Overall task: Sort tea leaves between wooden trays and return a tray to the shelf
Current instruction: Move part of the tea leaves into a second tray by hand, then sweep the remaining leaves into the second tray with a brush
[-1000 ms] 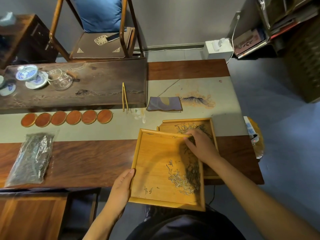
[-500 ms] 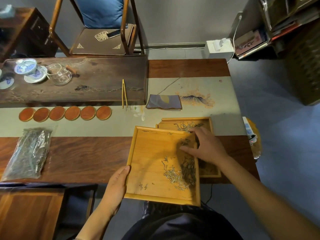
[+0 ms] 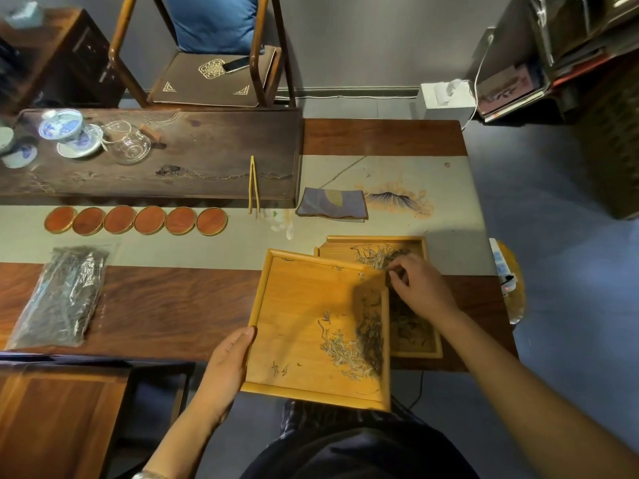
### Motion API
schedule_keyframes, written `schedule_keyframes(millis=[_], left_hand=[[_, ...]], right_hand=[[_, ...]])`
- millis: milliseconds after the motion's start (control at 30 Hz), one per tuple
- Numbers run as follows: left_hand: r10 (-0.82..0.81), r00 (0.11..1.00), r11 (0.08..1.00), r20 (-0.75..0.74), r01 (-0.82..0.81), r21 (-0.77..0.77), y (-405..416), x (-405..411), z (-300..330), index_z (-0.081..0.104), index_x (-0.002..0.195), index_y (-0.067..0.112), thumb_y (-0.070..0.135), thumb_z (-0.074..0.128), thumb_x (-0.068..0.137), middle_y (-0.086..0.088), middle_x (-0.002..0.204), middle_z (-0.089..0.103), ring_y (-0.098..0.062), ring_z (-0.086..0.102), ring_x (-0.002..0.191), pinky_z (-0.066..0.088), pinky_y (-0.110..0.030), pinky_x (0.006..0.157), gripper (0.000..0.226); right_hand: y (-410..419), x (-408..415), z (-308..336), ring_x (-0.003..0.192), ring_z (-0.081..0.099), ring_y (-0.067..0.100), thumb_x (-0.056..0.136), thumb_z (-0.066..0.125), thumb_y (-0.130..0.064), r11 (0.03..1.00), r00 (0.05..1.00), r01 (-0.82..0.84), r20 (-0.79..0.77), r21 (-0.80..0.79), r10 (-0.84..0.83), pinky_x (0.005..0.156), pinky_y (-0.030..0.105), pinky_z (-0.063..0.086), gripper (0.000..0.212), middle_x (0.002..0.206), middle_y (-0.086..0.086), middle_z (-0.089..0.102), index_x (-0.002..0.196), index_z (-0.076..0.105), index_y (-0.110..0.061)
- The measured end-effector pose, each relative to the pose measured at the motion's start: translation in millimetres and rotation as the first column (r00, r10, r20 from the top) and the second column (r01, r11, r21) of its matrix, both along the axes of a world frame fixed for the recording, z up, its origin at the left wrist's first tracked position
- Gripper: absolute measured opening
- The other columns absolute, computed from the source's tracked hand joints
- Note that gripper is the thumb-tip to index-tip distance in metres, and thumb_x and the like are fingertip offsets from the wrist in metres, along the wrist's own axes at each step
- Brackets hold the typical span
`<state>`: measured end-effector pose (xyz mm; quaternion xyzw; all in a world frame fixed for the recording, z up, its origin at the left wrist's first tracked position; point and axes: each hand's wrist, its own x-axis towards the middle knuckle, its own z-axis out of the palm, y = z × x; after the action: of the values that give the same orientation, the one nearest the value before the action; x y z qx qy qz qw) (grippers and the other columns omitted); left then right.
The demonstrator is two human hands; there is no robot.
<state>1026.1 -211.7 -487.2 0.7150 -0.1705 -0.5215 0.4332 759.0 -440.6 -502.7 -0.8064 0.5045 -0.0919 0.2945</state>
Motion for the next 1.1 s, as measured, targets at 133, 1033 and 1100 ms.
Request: schedule_keyframes(millis=[133, 1033, 1100], left_hand=[[0.012, 1.000, 1.000, 0.005, -0.012, -0.002, -1, 4, 0, 0.076, 0.098, 0.023, 0.030, 0.044, 0.100, -0.007, 0.105, 0.075, -0.025, 0.069, 0.100, 0.049, -0.040, 0.090, 0.032], [0.122, 0.987, 0.992, -0.101, -0.120, 0.027, -38, 0, -16, 0.075, 0.096, 0.030, 0.038, 0.047, 0.097, 0.001, 0.100, 0.076, -0.010, 0.071, 0.091, 0.053, -0.014, 0.066, 0.029], [0.148, 0.983, 0.989, -0.111, -0.147, 0.023, -38, -1, -17, 0.075, 0.097, 0.028, 0.035, 0.048, 0.098, 0.001, 0.099, 0.076, -0.010, 0.071, 0.090, 0.053, -0.013, 0.066, 0.028]], right_hand=[[-3, -1, 4, 0.079, 0.056, 0.010, 0.093, 0.056, -0.022, 0.998, 0.998, 0.058, -0.037, -0.012, -0.058, 0.068, 0.031, 0.053, 0.018, 0.104, -0.001, 0.057, 0.108, 0.062, -0.016], [-142, 167, -39, 0.117, 0.044, 0.030, 0.083, 0.062, -0.050, 0.847, 0.819, -0.512, -0.377, -0.143, 0.432, 0.091, 0.044, 0.049, 0.056, 0.131, 0.013, 0.044, 0.125, 0.048, -0.016], [-145, 167, -42, 0.115, 0.045, 0.030, 0.083, 0.062, -0.049, 0.845, 0.823, -0.510, -0.377, -0.161, 0.425, 0.089, 0.043, 0.049, 0.053, 0.127, 0.014, 0.046, 0.124, 0.049, -0.017]])
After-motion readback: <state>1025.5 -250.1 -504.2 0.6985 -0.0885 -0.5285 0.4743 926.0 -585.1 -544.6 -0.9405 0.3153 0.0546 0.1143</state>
